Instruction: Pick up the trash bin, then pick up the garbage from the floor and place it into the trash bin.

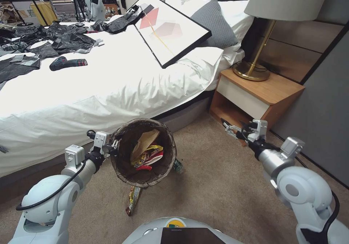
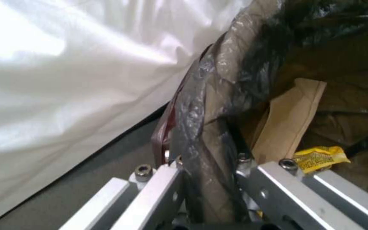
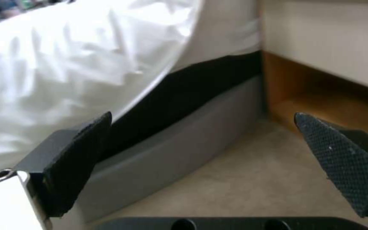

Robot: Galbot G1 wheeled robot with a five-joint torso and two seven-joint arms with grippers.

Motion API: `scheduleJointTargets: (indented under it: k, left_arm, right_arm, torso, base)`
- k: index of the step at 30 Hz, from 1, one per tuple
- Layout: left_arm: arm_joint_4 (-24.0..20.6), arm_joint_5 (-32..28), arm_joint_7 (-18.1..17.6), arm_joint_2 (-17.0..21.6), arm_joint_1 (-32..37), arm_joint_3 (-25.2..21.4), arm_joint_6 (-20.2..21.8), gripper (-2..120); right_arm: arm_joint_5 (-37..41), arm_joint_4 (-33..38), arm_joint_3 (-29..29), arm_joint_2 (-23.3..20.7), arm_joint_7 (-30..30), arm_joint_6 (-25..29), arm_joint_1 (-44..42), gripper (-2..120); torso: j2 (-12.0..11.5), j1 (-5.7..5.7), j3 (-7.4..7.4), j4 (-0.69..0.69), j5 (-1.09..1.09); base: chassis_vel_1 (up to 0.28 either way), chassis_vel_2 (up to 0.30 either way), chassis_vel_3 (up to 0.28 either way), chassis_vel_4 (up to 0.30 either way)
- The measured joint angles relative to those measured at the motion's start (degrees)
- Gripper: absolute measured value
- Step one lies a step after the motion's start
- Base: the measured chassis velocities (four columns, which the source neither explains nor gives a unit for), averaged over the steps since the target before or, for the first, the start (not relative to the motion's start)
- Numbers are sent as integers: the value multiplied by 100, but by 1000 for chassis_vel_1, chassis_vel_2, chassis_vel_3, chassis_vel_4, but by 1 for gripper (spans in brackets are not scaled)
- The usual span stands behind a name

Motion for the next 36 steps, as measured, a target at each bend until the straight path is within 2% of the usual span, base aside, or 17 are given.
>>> scheduleJointTargets:
  k: [3, 8, 21, 36]
  left_arm:
    - [-5, 2, -5, 4, 4, 6, 0, 0]
    - [-5, 27, -14, -20, 4, 11, 0, 0]
    - [-3, -199, -341, -71, 0, 42, 0, 0]
    - [0, -203, -336, -75, -6, -1, 0, 0]
  right_arm:
    - [-328, -152, 37, 213, -119, 274, -156, 100]
    - [-831, -422, 48, 304, -349, 670, -120, 100]
    - [-1050, -589, -168, 300, -348, 698, -4, 100]
    - [-1117, -674, -356, 292, -322, 694, 95, 100]
  torso:
    - [0, 0, 0, 1, 0]
    - [0, 0, 1, 1, 0]
    - [0, 0, 1, 1, 0]
    - [0, 0, 1, 1, 0]
  base:
    - [0, 0, 0, 0]
    - [0, 0, 0, 0]
    - [0, 0, 0, 0]
    - [0, 0, 0, 0]
